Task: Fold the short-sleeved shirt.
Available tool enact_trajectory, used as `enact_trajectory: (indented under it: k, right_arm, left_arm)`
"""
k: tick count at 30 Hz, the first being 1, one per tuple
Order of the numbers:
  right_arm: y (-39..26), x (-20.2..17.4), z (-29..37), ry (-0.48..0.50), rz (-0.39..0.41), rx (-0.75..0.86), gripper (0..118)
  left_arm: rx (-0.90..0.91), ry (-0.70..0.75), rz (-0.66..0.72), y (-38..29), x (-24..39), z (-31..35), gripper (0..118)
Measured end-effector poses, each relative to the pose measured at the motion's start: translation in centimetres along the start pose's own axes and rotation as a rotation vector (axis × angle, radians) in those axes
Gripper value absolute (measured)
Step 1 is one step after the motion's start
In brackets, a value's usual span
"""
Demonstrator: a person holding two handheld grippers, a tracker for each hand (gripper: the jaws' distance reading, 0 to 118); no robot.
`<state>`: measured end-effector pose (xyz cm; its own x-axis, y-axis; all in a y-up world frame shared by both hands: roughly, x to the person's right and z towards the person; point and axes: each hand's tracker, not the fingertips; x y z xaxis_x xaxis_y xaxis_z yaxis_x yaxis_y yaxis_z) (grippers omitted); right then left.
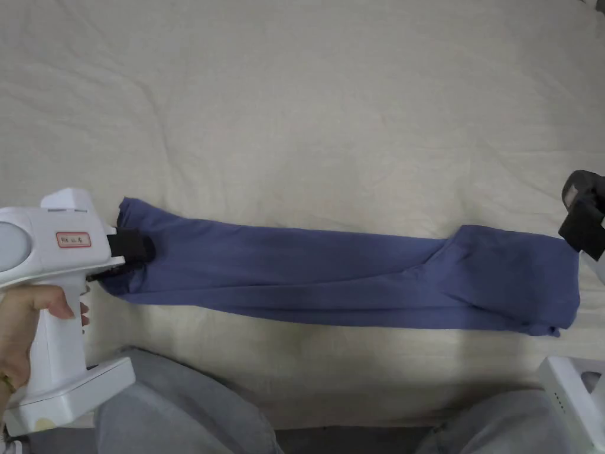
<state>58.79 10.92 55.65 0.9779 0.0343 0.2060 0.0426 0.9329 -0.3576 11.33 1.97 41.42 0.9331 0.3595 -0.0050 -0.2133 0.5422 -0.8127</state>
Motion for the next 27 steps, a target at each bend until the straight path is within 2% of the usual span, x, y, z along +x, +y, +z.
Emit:
enact_trajectory:
  k: [3, 8, 14, 17, 18, 19, 20, 21, 22, 23, 24, 25, 27]
  right_arm:
    - [0.2, 0.1, 0.3, 0.012, -0.005, 0.015, 1]
    - [0.4, 0.4, 0.6, 0.028, -0.013, 0.039, 1]
    - [0.3, 1.7, 1.9, 0.017, -0.022, 0.069, 1]
    - [0.0, 2.4, 2.8, 0.005, -0.030, 0.070, 1]
    - [-0.1, 2.7, 2.9, -0.001, -0.032, 0.067, 1]
    - [-0.3, 3.1, 3.1, -0.013, -0.032, 0.064, 1]
    - [-0.6, 3.5, 3.2, -0.021, -0.035, 0.062, 1]
    - [-0.7, 3.9, 3.3, -0.028, -0.045, 0.057, 1]
    - [-0.9, 4.3, 3.4, -0.035, -0.058, 0.054, 1]
    - [-1.0, 4.6, 3.5, -0.043, -0.069, 0.051, 1]
    - [-1.3, 5.1, 3.4, -0.045, -0.072, 0.048, 1]
    - [-1.4, 5.3, 3.4, -0.052, -0.076, 0.046, 1]
    - [-1.4, 5.7, 3.6, -0.055, -0.081, 0.044, 1]
  left_arm:
    - [0.077, 0.026, -0.097, 0.6, 4.4, 2.6, 9]
    - [0.064, -0.154, -0.141, -0.3, 12.3, 4.0, 9]
    - [-0.029, -0.236, -0.199, -2.4, 19.1, -2.4, 9]
    - [-0.114, -0.213, -0.200, -4.7, 22.1, -6.6, 10]
    - [-0.132, -0.208, -0.200, -5.4, 22.8, -7.7, 14]
    - [-0.148, -0.200, -0.198, -6.1, 23.4, -9.2, 32]
    - [-0.160, -0.203, -0.202, -6.8, 24.0, -10.3, 45]
    - [-0.179, -0.212, -0.202, -7.3, 24.5, -11.1, 51]
    - [-0.207, -0.224, -0.212, -7.8, 25.0, -11.8, 51]
    - [-0.237, -0.241, -0.229, -8.4, 25.7, -12.4, 68]
    - [-0.244, -0.251, -0.230, -8.6, 26.1, -12.6, 79]
    - [-0.239, -0.255, -0.232, -8.5, 26.3, -12.6, 83]
    - [-0.212, -0.268, -0.226, -8.2, 26.9, -11.0, 83]
